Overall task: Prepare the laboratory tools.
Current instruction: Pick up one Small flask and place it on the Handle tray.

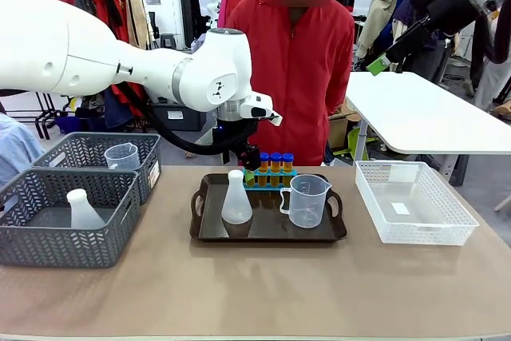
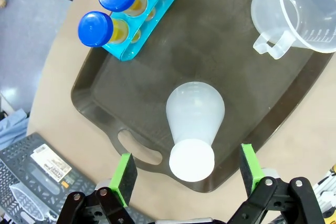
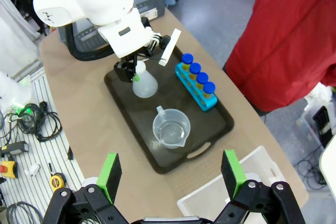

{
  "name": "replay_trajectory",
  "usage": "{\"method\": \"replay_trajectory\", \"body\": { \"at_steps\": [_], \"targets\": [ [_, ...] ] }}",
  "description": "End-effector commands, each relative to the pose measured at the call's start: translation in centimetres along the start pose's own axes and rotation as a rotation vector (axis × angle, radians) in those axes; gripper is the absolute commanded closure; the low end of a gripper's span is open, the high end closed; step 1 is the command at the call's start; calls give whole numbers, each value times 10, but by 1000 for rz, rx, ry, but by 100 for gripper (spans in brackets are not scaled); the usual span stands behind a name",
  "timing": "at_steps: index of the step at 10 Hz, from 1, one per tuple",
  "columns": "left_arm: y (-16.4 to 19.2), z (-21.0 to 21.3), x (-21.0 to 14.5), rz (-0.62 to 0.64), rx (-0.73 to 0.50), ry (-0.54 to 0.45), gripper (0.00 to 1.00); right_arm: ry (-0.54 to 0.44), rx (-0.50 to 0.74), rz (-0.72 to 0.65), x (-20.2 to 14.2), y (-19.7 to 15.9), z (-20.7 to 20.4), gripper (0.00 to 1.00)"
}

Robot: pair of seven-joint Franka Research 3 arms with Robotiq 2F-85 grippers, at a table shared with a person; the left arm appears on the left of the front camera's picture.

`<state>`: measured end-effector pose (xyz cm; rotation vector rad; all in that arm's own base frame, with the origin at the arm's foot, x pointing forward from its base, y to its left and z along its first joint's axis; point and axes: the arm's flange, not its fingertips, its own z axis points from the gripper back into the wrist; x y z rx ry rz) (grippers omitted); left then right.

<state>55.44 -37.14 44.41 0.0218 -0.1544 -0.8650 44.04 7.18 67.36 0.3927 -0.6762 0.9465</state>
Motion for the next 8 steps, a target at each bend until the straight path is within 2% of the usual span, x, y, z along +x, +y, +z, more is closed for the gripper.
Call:
{"method": "replay_trajectory", "body": {
  "at_steps": [1,2,7,8],
  "targets": [
    [1,2,-1,-7,4,-8,0,-7,6,5,0,-1,1,0],
    [0,0,0,0,0,0,0,-7,6,5,0,-1,1,0],
    [39,105,-31,77,-30,-132,0,-7,6,5,0,-1,1,0],
    [45,131,-39,90,-75,-177,0,-7,6,5,0,-1,1,0]
  ]
}}
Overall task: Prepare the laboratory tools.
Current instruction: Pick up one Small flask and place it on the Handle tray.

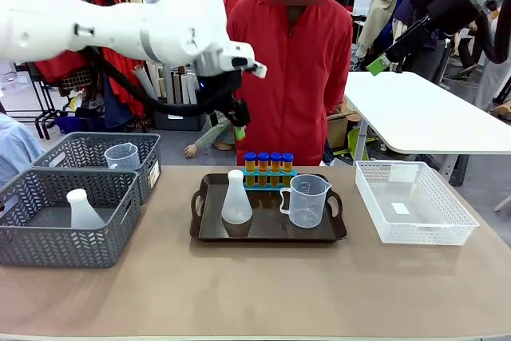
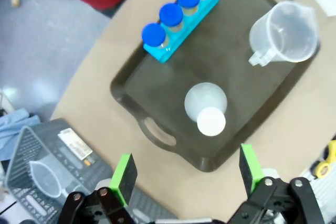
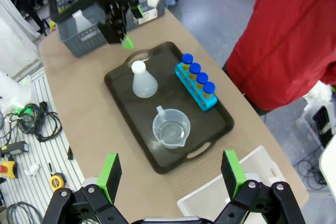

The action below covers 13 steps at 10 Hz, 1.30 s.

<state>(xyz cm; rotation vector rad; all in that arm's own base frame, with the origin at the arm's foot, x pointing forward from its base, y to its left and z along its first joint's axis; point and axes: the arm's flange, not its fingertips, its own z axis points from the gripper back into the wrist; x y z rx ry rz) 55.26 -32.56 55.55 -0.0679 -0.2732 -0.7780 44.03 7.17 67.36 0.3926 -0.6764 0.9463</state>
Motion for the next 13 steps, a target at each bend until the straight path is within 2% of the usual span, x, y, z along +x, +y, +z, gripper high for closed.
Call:
{"method": "replay_trajectory", "body": {
  "at_steps": [1,7,9,11,13],
  "targets": [
    [18,36,-15,-26,-162,-50,0,-7,6,5,0,-1,1,0],
    [79,138,-50,-15,-172,-276,0,-7,6,5,0,-1,1,0],
    [87,159,-66,-82,-167,-348,0,-7,6,5,0,-1,1,0],
    [92,177,-75,-111,-181,-400,0,-7,6,5,0,-1,1,0],
    [89,185,-79,-136,-139,-386,0,-7,6,5,0,-1,1,0]
  ]
}}
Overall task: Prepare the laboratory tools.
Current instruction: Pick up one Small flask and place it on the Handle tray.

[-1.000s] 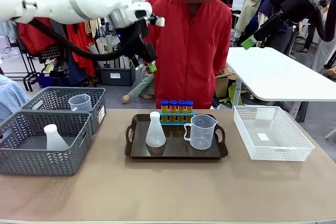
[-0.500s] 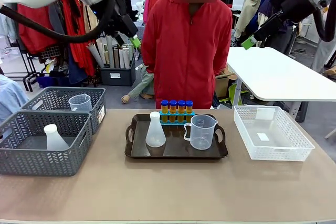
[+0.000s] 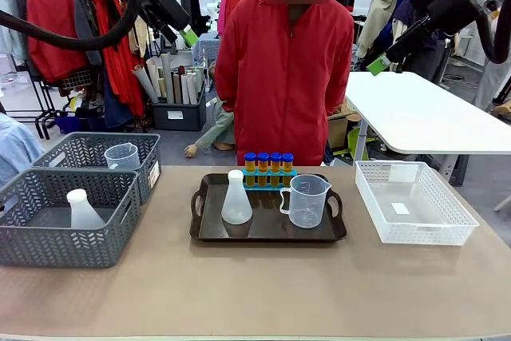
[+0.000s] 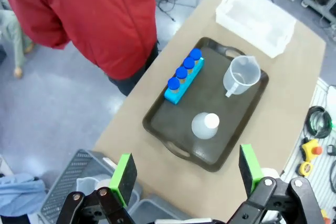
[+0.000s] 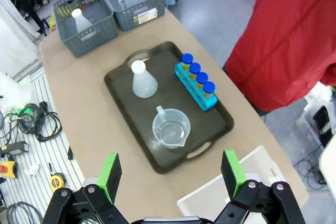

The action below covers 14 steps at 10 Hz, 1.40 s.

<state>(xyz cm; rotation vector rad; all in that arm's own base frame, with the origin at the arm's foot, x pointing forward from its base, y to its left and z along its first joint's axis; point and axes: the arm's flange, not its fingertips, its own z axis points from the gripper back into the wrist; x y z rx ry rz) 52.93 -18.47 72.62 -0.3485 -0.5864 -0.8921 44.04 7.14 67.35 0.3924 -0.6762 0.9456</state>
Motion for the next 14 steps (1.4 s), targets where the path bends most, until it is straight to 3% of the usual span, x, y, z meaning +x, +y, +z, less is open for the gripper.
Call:
{"method": "replay_trajectory", "body": {
  "at_steps": [1,2,5,9,10,14],
  "targets": [
    [-2,-18,-9,-20,34,46,0,-7,6,6,0,-1,1,0],
    [0,0,0,0,0,0,0,-7,6,6,0,-1,1,0],
    [-1,-6,0,-8,4,15,0,-7,6,6,0,-1,1,0],
    [-13,-15,-58,-80,67,-22,0,-7,6,6,0,-1,1,0],
    [-8,-8,-66,-74,65,-71,0,-7,6,6,0,-1,1,0],
    [10,9,-82,-43,-43,-164,0,-7,6,6,0,-1,1,0]
  ]
}}
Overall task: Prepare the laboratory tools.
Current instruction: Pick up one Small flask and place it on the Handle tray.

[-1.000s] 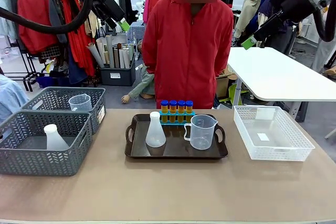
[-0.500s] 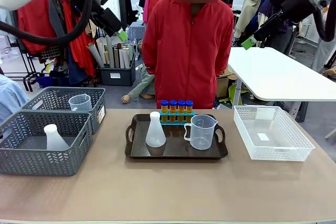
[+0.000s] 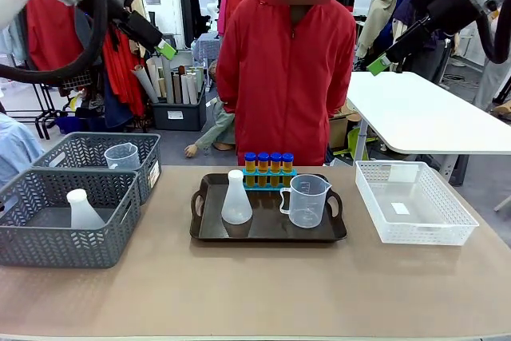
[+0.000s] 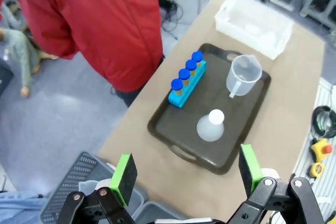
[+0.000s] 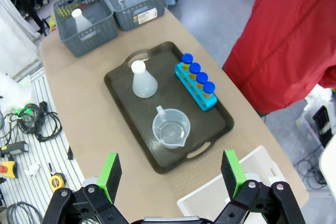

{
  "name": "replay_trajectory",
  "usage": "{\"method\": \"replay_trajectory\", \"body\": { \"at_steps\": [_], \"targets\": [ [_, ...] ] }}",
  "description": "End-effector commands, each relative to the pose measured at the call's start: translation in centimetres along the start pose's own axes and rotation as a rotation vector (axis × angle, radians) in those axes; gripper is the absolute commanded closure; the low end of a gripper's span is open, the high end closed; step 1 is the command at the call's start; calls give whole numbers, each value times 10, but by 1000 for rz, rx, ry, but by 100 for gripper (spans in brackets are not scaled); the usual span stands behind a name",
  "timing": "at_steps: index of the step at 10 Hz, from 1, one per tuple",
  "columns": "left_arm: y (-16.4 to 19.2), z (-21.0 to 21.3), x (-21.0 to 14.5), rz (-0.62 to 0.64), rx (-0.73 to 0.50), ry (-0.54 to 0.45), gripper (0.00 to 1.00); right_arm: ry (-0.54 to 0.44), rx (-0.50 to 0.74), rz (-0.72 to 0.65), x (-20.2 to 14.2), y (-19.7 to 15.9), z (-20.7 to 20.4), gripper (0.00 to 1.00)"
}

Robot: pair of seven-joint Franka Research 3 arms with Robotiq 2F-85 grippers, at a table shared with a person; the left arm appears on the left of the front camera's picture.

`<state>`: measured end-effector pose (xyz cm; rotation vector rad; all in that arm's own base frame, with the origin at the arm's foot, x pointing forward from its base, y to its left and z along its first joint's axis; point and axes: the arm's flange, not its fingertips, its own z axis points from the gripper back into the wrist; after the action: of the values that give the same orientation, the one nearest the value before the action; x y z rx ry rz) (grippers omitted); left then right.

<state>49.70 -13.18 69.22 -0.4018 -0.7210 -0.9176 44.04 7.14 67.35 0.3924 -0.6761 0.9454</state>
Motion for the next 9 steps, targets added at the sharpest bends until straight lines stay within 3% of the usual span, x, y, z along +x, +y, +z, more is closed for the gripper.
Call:
{"method": "replay_trajectory", "body": {
  "at_steps": [1,3,4,9],
  "targets": [
    [3,2,-12,2,-51,-38,0,-7,6,6,1,-1,1,0],
    [2,-5,-9,-7,-75,7,0,-7,6,6,1,-1,1,0],
    [5,1,-6,14,-30,-11,0,-7,6,6,1,-1,1,0],
    [5,1,-6,14,-30,-11,0,-7,6,6,1,-1,1,0]
  ]
}}
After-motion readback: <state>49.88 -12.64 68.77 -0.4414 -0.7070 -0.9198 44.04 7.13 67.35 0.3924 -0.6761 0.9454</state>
